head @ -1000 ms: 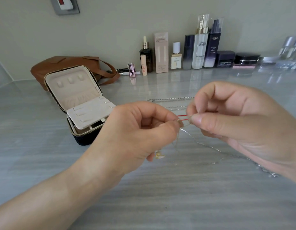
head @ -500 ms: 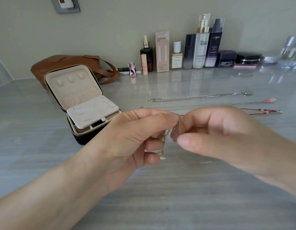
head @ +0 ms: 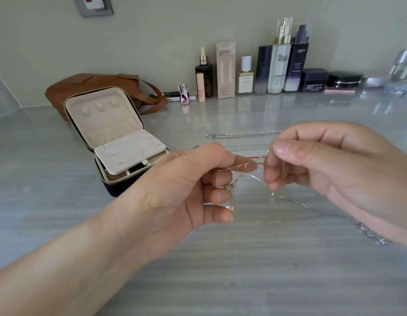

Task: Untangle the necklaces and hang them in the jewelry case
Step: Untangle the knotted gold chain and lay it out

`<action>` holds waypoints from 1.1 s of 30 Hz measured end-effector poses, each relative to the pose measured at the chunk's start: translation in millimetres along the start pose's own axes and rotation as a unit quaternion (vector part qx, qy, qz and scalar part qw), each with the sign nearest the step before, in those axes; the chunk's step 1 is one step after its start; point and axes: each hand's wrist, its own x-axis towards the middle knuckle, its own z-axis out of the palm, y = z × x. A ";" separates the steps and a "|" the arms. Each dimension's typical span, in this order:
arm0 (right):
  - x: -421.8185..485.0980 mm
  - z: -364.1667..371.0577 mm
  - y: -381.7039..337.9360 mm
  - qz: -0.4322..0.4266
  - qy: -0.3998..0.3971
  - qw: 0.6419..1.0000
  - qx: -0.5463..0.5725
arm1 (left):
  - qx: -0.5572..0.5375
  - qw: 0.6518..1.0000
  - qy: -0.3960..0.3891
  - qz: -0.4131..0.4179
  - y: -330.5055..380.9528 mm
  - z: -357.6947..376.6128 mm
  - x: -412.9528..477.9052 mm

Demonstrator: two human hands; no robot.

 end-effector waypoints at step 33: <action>0.4 14.1 6.1 -0.017 0.161 0.979 -0.123 | -0.054 0.998 -0.039 0.016 -7.4 5.6 1.6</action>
